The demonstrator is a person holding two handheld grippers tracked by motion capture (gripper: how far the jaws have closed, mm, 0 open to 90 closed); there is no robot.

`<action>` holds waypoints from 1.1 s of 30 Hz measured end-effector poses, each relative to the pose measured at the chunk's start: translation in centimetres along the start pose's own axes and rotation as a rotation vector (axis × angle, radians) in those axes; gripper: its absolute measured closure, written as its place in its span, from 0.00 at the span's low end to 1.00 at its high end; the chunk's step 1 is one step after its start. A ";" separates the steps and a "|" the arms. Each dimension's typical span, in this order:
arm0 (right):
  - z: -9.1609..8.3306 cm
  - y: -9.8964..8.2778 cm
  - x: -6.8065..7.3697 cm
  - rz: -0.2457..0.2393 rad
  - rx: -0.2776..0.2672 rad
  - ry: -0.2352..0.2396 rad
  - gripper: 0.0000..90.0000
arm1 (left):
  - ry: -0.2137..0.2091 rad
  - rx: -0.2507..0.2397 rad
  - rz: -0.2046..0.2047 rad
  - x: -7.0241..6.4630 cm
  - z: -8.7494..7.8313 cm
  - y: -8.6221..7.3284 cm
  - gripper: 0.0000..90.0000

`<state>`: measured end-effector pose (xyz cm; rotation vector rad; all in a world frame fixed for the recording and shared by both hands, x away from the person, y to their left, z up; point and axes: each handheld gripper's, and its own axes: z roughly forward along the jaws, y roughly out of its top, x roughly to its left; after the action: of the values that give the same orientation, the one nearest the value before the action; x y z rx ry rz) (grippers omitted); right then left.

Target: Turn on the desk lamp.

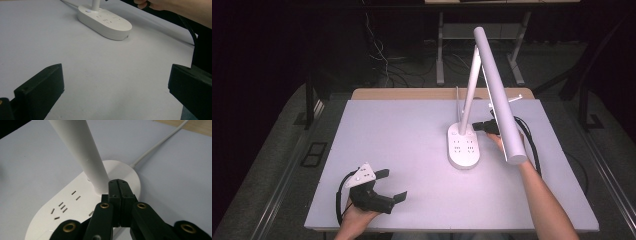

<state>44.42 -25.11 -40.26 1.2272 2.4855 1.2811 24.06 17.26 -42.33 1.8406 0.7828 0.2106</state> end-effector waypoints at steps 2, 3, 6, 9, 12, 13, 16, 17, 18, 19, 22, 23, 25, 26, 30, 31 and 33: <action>-0.6 0.1 0.1 0.001 -0.004 0.001 1.00 | 0.004 -0.004 0.000 0.0 0.0 0.0 0.00; -1.1 0.1 0.3 -0.001 -0.012 -0.001 1.00 | 0.004 -0.004 -0.002 0.0 -0.1 0.0 0.00; -1.7 0.0 0.5 0.000 -0.015 -0.004 1.00 | 0.005 -0.006 -0.003 0.0 -0.1 0.0 0.00; -2.7 -0.3 0.8 0.000 -0.027 -0.007 0.97 | 0.006 -0.002 0.002 -0.1 -0.1 0.0 0.00; -3.1 -0.5 0.9 0.001 -0.030 -0.006 0.94 | 0.003 0.001 0.003 -0.2 0.0 0.0 0.00; -3.6 -0.7 1.1 0.011 -0.035 -0.005 0.89 | 0.002 0.002 0.004 -0.1 0.0 0.0 0.00; -4.1 -0.9 1.4 0.023 -0.044 -0.006 0.82 | 0.002 0.001 0.003 -0.1 0.1 0.0 0.00; -4.4 -1.1 1.5 0.030 -0.051 -0.007 0.77 | 0.002 -0.001 0.000 -0.1 0.1 0.0 0.00; -4.9 -1.3 1.8 0.040 -0.066 -0.004 0.69 | 0.004 -0.003 0.000 -0.1 0.0 0.0 0.00; -4.9 -1.3 1.8 0.040 -0.066 -0.004 0.69 | 0.005 -0.003 0.001 -0.1 0.0 0.0 0.00; -5.6 -1.9 2.3 0.049 -0.082 -0.006 0.59 | 0.005 -0.002 0.002 -0.1 0.0 0.0 0.00; -5.8 -2.0 2.5 0.053 -0.089 -0.008 0.55 | 0.005 -0.003 0.000 -0.1 0.0 0.0 0.00; -6.3 -2.4 2.8 0.058 -0.096 -0.013 0.47 | 0.005 -0.004 0.000 -0.1 0.0 0.0 0.00; -6.5 -2.6 2.9 0.060 -0.102 -0.019 0.42 | 0.005 -0.003 0.000 -0.1 0.0 0.0 0.00; -7.3 -3.5 3.5 0.074 -0.108 -0.035 0.16 | 0.006 -0.003 -0.002 -0.1 0.1 0.0 0.00; -7.5 -3.7 3.7 0.076 -0.113 -0.048 0.13 | 0.007 -0.003 -0.002 -0.1 0.1 0.0 0.00; -8.0 -4.4 4.0 0.072 -0.117 -0.052 0.00 | 0.008 -0.001 -0.002 -0.1 0.0 0.0 0.00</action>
<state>35.79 -28.91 -37.20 1.3159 2.3144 1.3715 23.99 17.14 -42.28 1.8388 0.7894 0.2174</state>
